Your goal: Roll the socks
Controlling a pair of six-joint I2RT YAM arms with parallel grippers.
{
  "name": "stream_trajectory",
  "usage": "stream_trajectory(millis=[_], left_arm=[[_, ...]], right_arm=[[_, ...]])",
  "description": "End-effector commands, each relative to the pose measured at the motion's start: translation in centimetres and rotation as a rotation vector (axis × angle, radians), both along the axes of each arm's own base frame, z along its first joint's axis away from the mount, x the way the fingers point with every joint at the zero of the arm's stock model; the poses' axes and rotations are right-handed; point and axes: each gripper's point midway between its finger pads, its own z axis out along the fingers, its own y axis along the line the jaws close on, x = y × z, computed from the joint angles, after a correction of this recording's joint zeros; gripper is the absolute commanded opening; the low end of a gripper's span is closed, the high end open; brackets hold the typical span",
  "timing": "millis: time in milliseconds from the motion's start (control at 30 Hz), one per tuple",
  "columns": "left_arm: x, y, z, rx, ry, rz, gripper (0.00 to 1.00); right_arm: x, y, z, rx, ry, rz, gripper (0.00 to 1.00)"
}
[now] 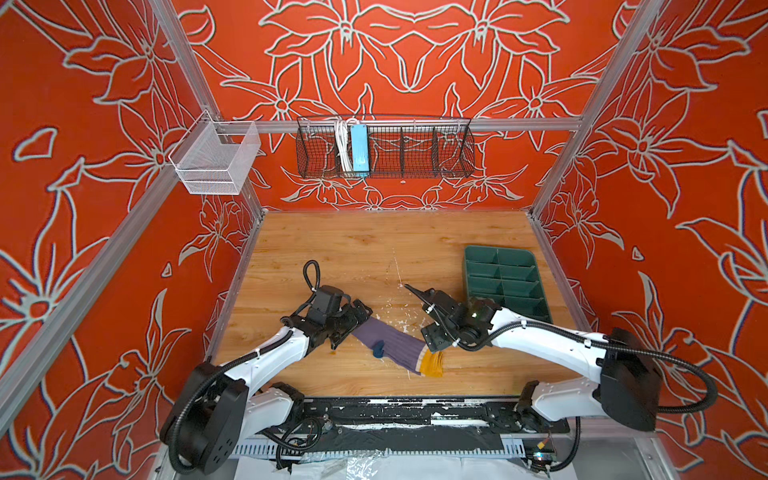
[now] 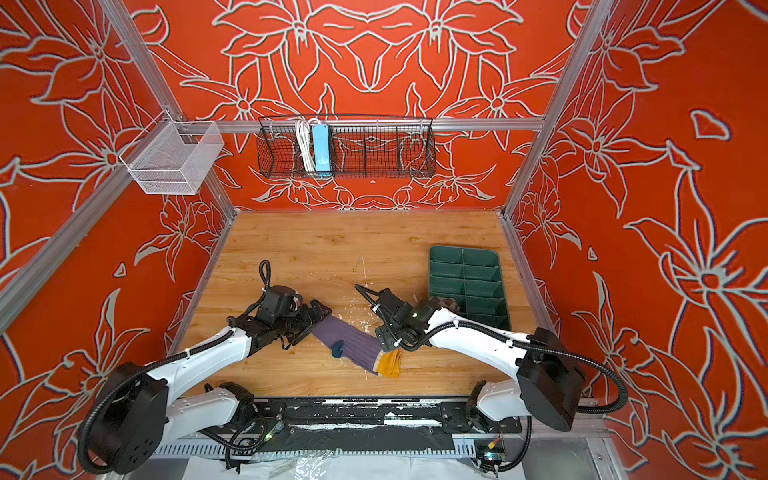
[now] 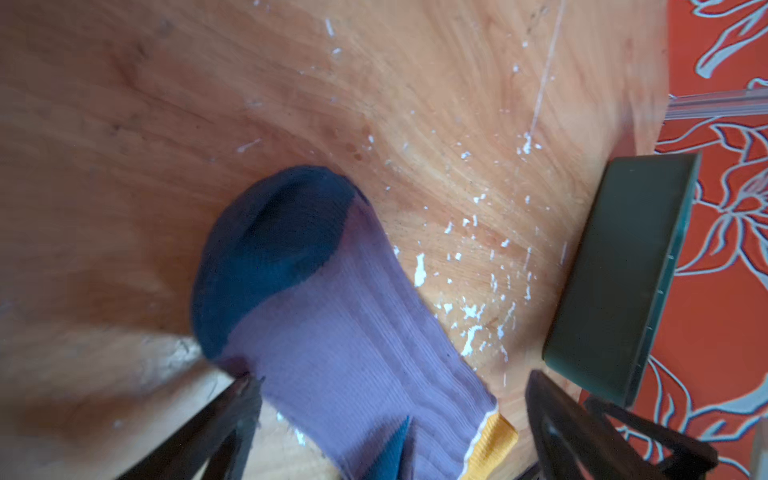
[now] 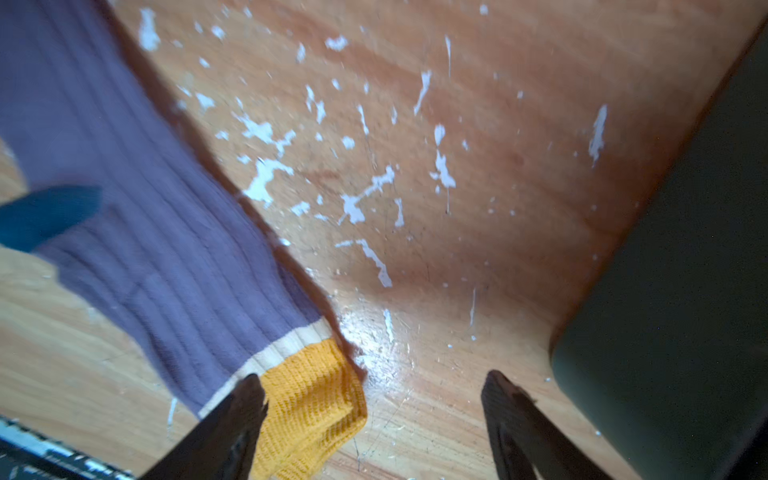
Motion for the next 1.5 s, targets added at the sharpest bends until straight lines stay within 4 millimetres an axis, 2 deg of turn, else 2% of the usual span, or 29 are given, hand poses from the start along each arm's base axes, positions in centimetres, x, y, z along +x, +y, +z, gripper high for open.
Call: stream_trajectory(millis=[0,100,367,667,967,1133,1267,1467], left_arm=[[0.7,0.0,-0.8,0.0,0.022,0.045,0.98],[0.9,0.1,-2.1,0.003,0.045,0.067,0.98],[2.3,0.4,-3.7,0.054,0.075,0.097,0.98],[6.9,-0.4,-3.7,0.129,0.032,0.082,0.98],[11.6,-1.2,-6.4,0.121,0.06,0.122,0.97],[12.8,-1.5,-7.0,0.116,0.074,0.123,0.96],[13.1,-1.4,-4.7,0.126,0.01,0.102,0.96],[12.3,1.0,2.7,0.248,-0.123,0.093,0.97]], right_arm=[[-0.1,-0.8,-1.4,-0.04,0.007,-0.066,0.85],[-0.4,-0.8,-2.0,-0.06,0.02,-0.058,0.86],[-0.8,-1.4,-4.5,-0.107,0.042,-0.088,0.86],[-0.5,-1.3,-4.7,-0.11,0.033,-0.117,0.87],[-1.2,-1.7,-5.3,-0.11,0.066,-0.143,0.87],[-2.0,-1.0,-5.7,-0.061,0.084,-0.144,0.86],[-1.6,-0.5,-5.3,-0.036,0.068,-0.151,0.87],[-0.6,0.1,-4.2,-0.001,0.016,-0.178,0.87]])
